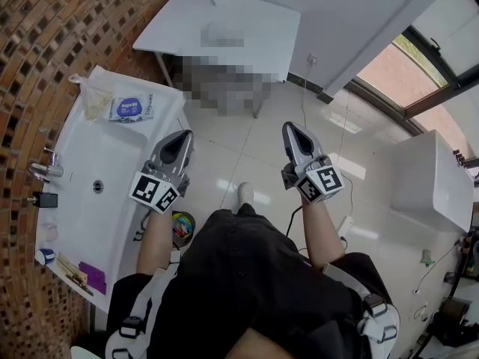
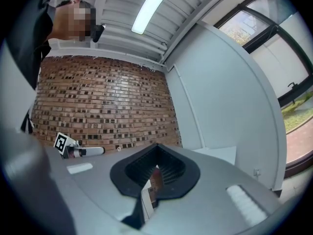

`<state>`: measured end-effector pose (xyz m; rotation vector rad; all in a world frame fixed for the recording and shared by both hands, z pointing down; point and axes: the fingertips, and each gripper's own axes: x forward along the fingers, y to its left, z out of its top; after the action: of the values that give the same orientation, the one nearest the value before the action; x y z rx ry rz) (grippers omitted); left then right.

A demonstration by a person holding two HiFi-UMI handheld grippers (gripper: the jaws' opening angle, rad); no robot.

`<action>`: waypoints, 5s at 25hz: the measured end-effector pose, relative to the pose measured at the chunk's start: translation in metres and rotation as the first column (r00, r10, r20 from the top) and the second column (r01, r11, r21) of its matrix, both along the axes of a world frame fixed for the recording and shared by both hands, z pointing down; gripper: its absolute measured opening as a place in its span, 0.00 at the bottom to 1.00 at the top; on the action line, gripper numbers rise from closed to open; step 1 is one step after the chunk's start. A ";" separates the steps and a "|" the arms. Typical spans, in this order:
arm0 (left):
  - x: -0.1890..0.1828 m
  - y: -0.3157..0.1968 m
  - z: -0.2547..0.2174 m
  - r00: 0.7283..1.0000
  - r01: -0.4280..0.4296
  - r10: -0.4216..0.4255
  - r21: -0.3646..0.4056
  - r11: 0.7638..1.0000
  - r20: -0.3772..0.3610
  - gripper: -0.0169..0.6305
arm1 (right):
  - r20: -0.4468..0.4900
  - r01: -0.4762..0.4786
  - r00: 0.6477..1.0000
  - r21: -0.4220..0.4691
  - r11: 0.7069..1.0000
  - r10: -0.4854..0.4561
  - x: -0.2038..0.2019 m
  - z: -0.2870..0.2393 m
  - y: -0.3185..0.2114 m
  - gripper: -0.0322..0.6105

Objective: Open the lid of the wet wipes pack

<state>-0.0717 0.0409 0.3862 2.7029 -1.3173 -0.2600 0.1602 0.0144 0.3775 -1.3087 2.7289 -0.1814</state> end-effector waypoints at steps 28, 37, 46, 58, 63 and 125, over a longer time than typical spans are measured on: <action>0.098 -0.127 0.011 0.994 0.105 -0.105 -0.044 0.993 0.015 0.02 | 0.061 0.096 0.994 -0.018 0.995 -0.094 0.088 0.021 -0.159 0.06; 0.098 -0.162 0.016 0.997 0.077 -0.077 -0.032 0.997 0.001 0.02 | 0.032 0.071 0.997 -0.018 0.997 -0.070 0.090 0.024 -0.179 0.06; 0.089 -0.212 0.029 0.999 0.042 -0.043 -0.044 0.998 -0.023 0.02 | 0.003 0.054 0.999 -0.018 0.998 -0.054 0.079 0.027 -0.217 0.06; 0.053 -0.315 0.023 0.999 0.029 -0.029 -0.005 1.000 -0.019 0.02 | -0.049 0.018 0.999 -0.042 0.999 -0.020 0.055 0.037 -0.304 0.06; 0.037 -0.348 0.024 0.998 0.038 -0.038 -0.002 0.999 -0.041 0.02 | -0.084 0.036 0.996 -0.042 0.998 -0.039 0.037 0.036 -0.339 0.06; -0.011 -0.504 0.118 0.979 0.196 -0.178 -0.195 0.961 0.102 0.02 | -0.253 0.368 0.881 -0.163 0.916 -0.399 -0.076 0.145 -0.533 0.06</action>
<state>-0.0831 -0.4627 0.5046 2.4471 -1.5341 -0.0254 0.0840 -0.5188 0.5225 -0.8490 3.2478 -0.1936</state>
